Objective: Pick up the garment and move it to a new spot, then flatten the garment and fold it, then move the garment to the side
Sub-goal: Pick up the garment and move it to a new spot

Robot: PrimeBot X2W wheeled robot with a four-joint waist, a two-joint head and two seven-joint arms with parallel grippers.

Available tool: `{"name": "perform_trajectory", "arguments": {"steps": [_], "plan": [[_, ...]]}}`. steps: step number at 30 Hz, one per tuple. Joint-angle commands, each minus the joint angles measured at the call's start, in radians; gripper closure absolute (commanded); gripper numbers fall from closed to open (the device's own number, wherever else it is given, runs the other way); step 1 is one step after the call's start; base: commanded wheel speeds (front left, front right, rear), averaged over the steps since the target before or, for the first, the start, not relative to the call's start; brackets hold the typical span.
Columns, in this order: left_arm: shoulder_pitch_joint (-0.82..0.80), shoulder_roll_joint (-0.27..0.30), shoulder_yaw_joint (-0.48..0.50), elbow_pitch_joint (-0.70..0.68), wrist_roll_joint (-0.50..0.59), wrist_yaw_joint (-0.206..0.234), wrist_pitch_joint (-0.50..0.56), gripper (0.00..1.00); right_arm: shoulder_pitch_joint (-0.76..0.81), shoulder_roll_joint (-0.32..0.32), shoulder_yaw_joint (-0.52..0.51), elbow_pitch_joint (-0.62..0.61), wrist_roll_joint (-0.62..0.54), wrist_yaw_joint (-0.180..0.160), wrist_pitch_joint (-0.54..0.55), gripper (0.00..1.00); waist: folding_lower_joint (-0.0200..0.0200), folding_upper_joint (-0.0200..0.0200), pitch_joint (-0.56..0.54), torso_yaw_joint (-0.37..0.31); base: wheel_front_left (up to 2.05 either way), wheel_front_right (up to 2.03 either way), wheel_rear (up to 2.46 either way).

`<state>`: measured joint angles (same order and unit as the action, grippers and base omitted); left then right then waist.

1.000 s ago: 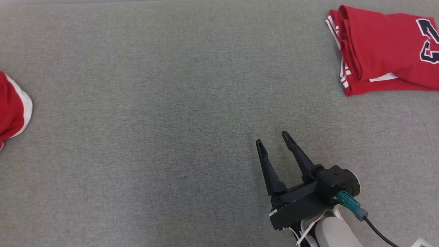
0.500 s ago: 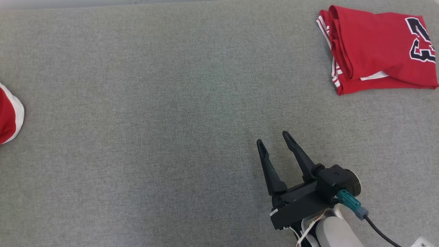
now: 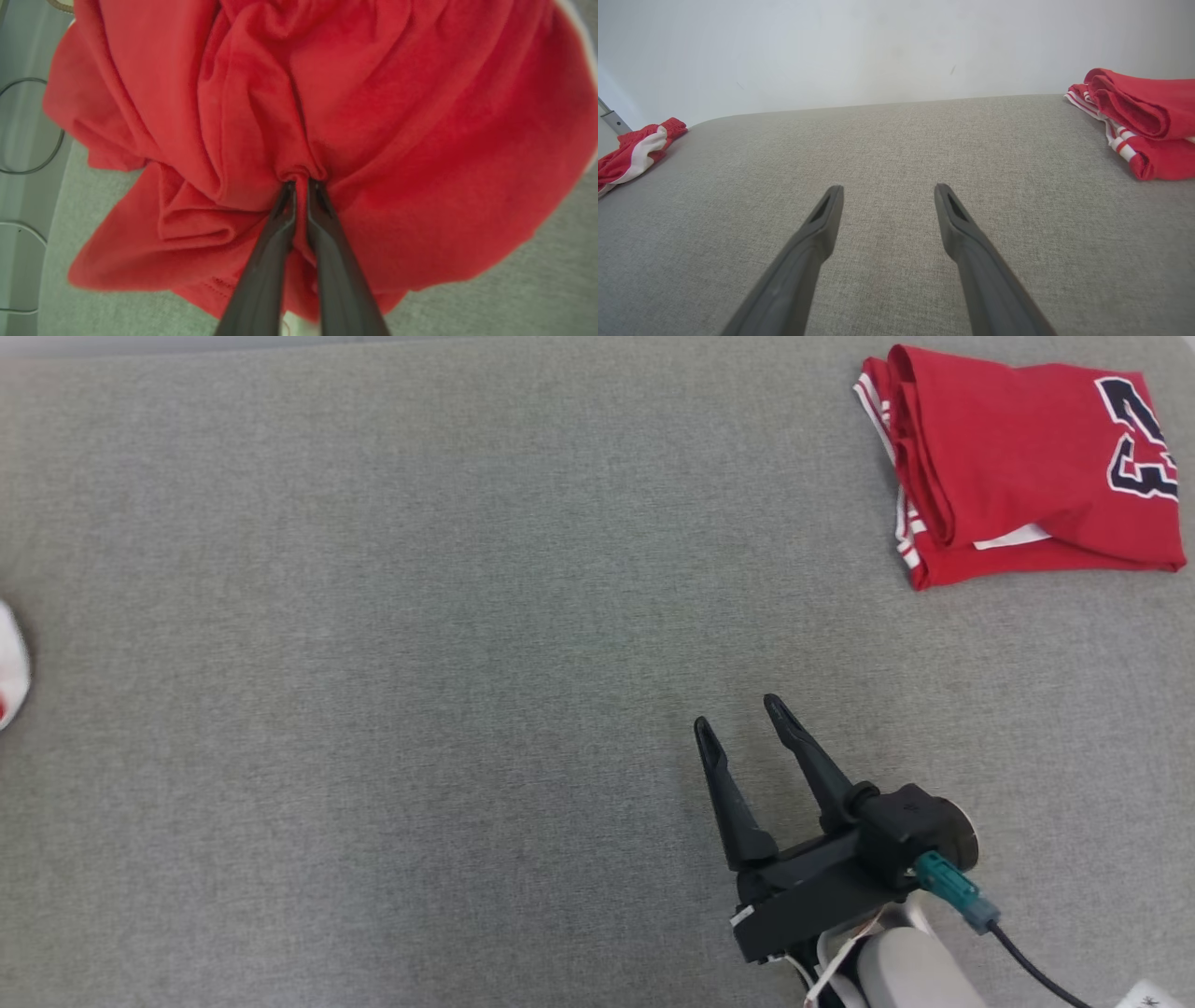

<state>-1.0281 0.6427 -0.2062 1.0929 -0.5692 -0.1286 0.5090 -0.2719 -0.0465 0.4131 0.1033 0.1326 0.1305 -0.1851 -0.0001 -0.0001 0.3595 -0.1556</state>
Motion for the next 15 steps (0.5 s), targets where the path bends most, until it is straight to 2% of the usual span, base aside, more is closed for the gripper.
{"name": "perform_trajectory", "arguments": {"steps": [1,8,15], "plan": [[0.013,-0.015,-0.007,-0.004,0.0,0.0,-0.014,1.0,0.012,-0.009,-0.007,-0.002,-0.006,0.0,-0.001,0.0,0.0001,0.0001,-0.003,0.005,0.0,0.0,0.0],[0.004,-0.025,-0.035,-0.07,-0.031,-0.001,-0.076,1.0,0.013,-0.005,-0.013,0.004,-0.01,0.0,0.008,0.0,0.0001,0.0001,-0.02,0.035,0.0,0.0,0.0],[0.017,-0.012,-0.076,-0.127,-0.078,-0.001,-0.104,1.0,0.037,-0.004,-0.023,0.024,0.005,0.0,-0.001,0.0,0.0001,0.0001,-0.063,0.057,0.0,0.0,0.0]]}}
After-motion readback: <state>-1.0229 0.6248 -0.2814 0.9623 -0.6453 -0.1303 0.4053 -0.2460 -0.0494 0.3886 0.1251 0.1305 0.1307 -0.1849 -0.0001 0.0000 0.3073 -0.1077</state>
